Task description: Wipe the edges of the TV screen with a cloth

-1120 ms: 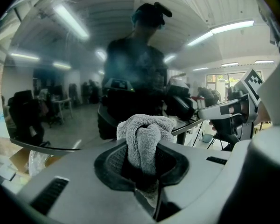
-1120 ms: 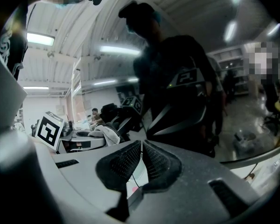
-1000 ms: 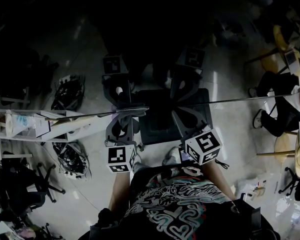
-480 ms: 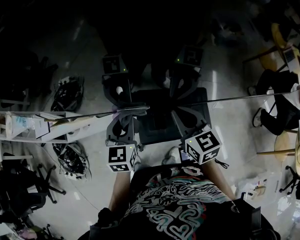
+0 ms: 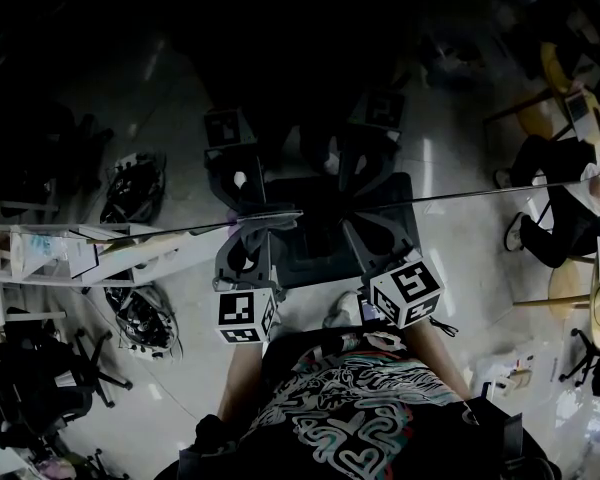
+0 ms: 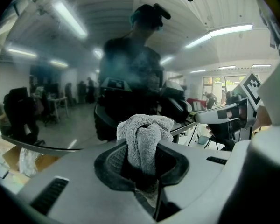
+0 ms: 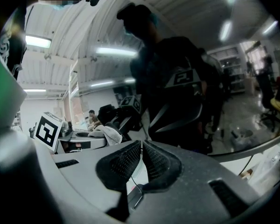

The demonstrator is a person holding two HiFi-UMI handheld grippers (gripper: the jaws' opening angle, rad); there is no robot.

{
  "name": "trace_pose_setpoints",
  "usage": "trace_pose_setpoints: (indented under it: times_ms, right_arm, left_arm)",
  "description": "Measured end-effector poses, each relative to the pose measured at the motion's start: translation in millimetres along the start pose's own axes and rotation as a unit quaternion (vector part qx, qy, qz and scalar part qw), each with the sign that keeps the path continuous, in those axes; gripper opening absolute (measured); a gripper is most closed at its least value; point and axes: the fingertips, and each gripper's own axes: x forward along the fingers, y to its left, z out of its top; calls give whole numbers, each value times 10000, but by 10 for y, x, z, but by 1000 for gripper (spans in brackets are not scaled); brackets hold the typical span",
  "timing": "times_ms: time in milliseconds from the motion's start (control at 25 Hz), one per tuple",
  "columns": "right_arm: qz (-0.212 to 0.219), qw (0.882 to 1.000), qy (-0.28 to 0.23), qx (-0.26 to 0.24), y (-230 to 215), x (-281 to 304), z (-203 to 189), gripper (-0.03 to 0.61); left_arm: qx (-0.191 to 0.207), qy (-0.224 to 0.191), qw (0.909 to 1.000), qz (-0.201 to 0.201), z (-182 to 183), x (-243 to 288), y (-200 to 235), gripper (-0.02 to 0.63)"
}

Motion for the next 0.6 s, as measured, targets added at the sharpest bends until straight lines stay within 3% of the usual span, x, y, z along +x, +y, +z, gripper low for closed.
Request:
trace_pose_setpoints:
  times_ms: [600]
  right_arm:
    - [-136,9998,-71,114,-220,-229,11,35]
  left_arm:
    - [66,0,9995,-297,87,108,-410,77]
